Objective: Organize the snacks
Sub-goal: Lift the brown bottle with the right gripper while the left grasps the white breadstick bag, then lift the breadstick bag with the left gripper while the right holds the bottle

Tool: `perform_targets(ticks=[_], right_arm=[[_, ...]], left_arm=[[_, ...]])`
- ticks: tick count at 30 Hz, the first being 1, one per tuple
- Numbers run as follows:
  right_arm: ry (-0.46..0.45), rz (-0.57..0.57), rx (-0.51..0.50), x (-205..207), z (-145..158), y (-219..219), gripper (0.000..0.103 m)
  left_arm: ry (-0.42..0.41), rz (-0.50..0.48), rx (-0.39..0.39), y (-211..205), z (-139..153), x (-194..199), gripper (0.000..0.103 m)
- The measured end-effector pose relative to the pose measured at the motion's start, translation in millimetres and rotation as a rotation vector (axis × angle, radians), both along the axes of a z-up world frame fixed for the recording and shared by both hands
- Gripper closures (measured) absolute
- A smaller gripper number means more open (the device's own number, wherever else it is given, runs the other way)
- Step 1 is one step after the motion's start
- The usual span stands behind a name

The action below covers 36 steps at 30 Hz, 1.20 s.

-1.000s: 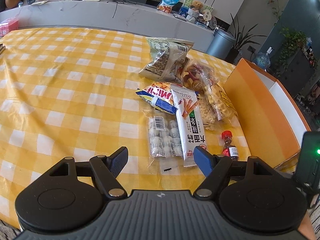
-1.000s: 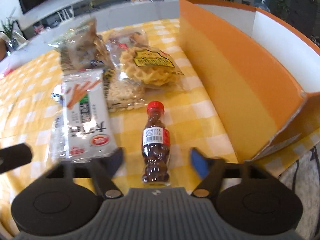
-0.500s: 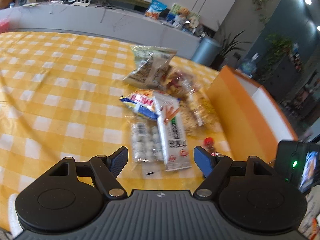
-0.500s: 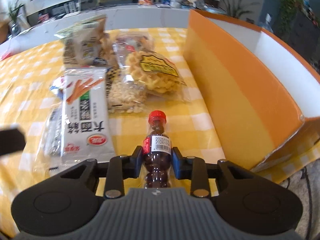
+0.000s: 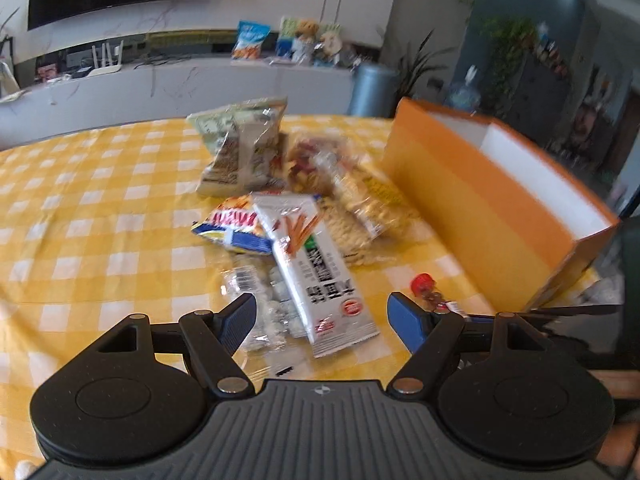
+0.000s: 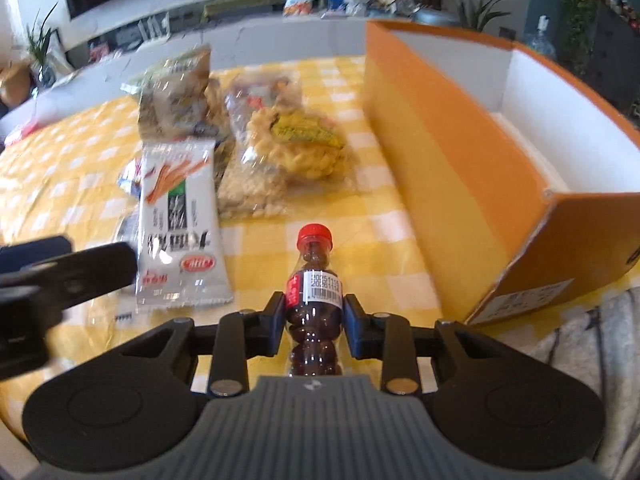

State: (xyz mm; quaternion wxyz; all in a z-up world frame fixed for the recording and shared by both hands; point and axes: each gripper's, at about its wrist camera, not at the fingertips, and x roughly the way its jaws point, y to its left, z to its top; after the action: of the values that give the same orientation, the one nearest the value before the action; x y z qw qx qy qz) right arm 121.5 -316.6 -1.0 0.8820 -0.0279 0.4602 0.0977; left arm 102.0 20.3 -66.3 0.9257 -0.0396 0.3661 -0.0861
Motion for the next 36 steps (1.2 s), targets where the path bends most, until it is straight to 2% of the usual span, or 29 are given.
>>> perform_targets(ticks=[10,17,20,27,29,31,34,36], right_arm=[[0.024,0.028,0.03,4,-6,2,0.074],[0.042,0.006,0.096,7,-6,-6,0.073],[0.045,0.001,0.121,7,-6,-9,0.073],[0.026,0.01,0.129,4,-3,-9,0.073],[0.023,0.009,0.133,4,-3,-11,0.073],[0.016,0.004,0.144,3,-2,-12,0.073],[0.019,-0.003,0.159,3,-1,-14,0.072],[0.018,-0.002,0.162,3,0,-14,0.072]], left_arm=[[0.075,0.025,0.048,-17,-2,35,0.017],[0.13,0.028,0.216,-52,0,66,0.017],[0.169,0.08,0.258,-64,-5,75,0.017],[0.265,0.12,0.38,-84,-26,88,0.015],[0.255,0.142,0.407,-86,-28,89,0.012],[0.265,0.155,0.387,-84,-27,91,0.015],[0.254,0.179,0.368,-79,-22,88,0.035],[0.235,0.157,0.376,-79,-20,83,0.041]])
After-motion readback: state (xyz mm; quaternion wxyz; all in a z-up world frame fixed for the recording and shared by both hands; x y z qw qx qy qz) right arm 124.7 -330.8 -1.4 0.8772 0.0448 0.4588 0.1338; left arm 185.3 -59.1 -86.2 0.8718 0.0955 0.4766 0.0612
